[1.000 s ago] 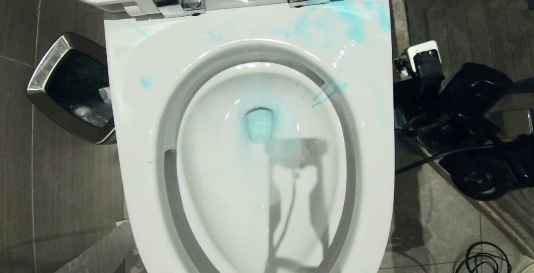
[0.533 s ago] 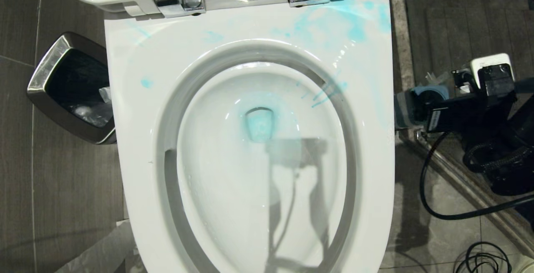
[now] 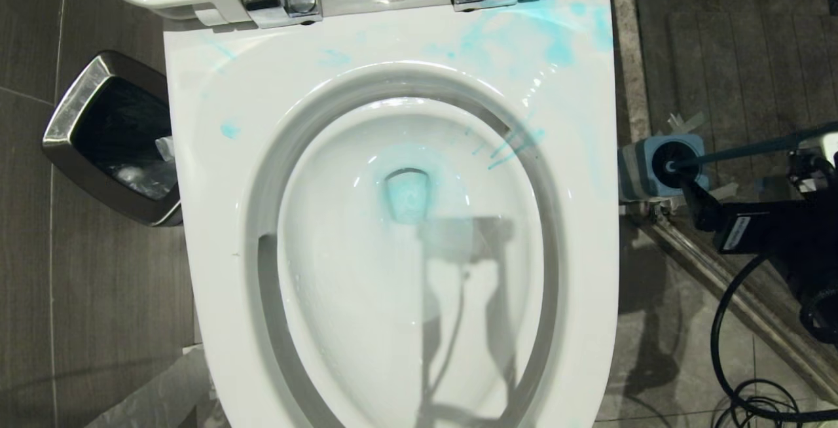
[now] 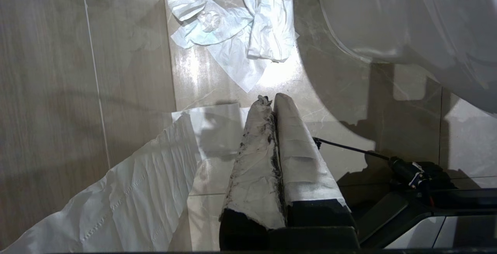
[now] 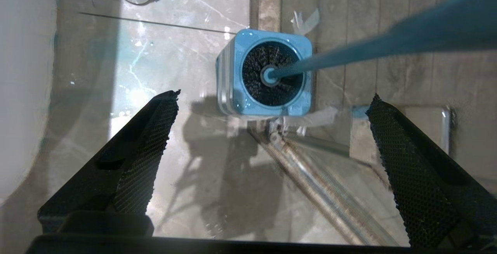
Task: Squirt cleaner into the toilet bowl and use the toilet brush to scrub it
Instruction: Scrub the toilet bowl
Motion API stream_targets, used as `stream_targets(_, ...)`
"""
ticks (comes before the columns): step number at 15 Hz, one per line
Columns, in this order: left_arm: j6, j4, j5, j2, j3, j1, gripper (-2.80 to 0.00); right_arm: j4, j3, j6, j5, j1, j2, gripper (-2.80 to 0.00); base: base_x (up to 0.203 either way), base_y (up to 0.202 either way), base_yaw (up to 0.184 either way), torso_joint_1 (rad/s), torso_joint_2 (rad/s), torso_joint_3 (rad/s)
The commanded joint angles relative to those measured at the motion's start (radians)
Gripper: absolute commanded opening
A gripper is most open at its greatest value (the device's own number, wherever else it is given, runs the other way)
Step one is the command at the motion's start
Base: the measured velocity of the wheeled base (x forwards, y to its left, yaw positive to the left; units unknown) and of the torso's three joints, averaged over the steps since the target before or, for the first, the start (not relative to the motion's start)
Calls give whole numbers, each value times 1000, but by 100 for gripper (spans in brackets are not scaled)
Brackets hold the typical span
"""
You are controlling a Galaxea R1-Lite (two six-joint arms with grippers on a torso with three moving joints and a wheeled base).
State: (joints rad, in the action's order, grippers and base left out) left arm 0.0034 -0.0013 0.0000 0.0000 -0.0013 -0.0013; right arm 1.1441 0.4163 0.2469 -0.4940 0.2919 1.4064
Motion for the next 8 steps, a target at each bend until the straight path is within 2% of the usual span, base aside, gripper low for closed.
stream_targets(1,0,0,0,0,0,1,-280,-27,-1,-18,-7,1,-52,0,0,0,0,0,0,0)
stream_targets(3,0,0,2,0,0,1,-280,-30,-7,-54,-11,-6,-60,0,0,0,0,0,0,0)
stream_targets(8,0,0,0,0,0,1,-280,-30,-14,-58,-6,-122,-44,0,0,0,0,0,0,0)
